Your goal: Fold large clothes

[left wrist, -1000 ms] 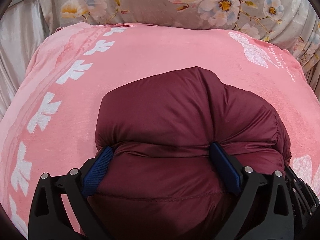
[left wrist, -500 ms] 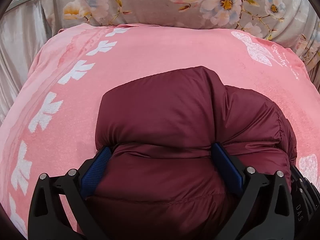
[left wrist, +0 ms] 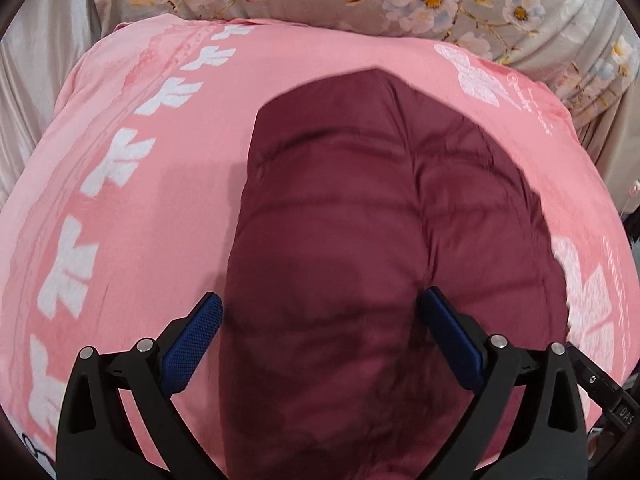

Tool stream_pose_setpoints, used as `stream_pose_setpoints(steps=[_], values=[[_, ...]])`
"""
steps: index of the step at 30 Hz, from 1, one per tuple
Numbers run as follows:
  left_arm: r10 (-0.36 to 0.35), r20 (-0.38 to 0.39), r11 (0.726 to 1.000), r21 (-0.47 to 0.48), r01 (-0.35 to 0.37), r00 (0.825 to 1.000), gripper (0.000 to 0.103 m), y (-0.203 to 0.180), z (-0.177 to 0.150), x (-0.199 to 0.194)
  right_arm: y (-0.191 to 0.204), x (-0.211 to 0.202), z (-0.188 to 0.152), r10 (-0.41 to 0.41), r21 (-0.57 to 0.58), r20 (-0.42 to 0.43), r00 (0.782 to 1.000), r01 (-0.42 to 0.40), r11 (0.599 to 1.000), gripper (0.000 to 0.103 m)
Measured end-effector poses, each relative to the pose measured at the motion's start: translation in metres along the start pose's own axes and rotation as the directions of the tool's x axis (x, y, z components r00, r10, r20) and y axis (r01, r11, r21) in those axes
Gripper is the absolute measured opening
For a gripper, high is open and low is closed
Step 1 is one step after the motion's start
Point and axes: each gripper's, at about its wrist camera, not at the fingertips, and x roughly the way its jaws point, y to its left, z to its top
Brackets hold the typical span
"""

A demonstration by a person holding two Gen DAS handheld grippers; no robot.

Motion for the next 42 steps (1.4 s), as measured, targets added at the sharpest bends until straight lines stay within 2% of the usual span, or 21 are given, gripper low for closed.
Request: stream_pose_setpoints(steps=[2, 3, 8, 11, 14, 17, 22, 32, 39, 42], values=[[0.008, -0.024, 1.000, 0.001, -0.008, 1.000, 0.098, 0.002, -0.013, 0.000, 0.011, 0.001, -0.011, -0.071, -0.070, 0.006, 0.997, 0.071, 0.995, 0.011], [0.009, -0.029, 1.000, -0.005, -0.009, 1.000, 0.098, 0.004, -0.018, -0.002, 0.016, -0.001, -0.017, -0.087, -0.096, 0.010, 0.996, 0.087, 0.992, 0.006], [0.039, -0.038, 0.999, -0.002, -0.039, 0.999, 0.098, 0.011, -0.034, -0.007, 0.037, -0.024, -0.040, -0.060, -0.150, 0.039, 0.997, 0.065, 0.987, 0.004], [0.040, -0.037, 0.999, 0.001, -0.040, 0.998, 0.098, 0.012, -0.037, -0.006, 0.036, -0.016, -0.048, -0.093, -0.175, 0.021, 0.995, 0.095, 0.980, 0.003], [0.039, -0.039, 0.999, 0.011, -0.039, 0.998, 0.098, 0.011, -0.039, -0.003, 0.025, 0.004, -0.052, -0.108, -0.135, -0.011, 0.994, 0.106, 0.985, 0.002], [0.046, -0.033, 0.999, 0.027, -0.045, 0.998, 0.098, 0.010, -0.040, 0.001, 0.025, 0.012, -0.054, -0.132, -0.151, -0.006, 0.991, 0.130, 0.980, 0.002], [0.019, -0.046, 1.000, 0.004, -0.019, 0.999, 0.098, 0.016, -0.042, 0.010, 0.025, 0.019, -0.057, -0.147, -0.172, 0.005, 0.989, 0.146, 0.974, 0.002], [0.031, -0.033, 0.999, 0.017, -0.030, 0.999, 0.098, 0.013, -0.045, 0.012, 0.024, 0.024, -0.056, -0.140, -0.160, 0.023, 0.990, 0.142, 0.977, 0.001], [0.037, -0.039, 0.999, 0.018, -0.036, 0.999, 0.098, 0.009, -0.043, 0.008, 0.023, -0.010, -0.042, -0.113, -0.104, 0.016, 0.993, 0.114, 0.988, 0.012], [0.029, -0.046, 1.000, 0.010, -0.028, 0.999, 0.098, 0.009, -0.043, 0.008, 0.018, -0.025, -0.030, -0.078, -0.068, 0.038, 0.996, 0.080, 0.994, 0.024]])
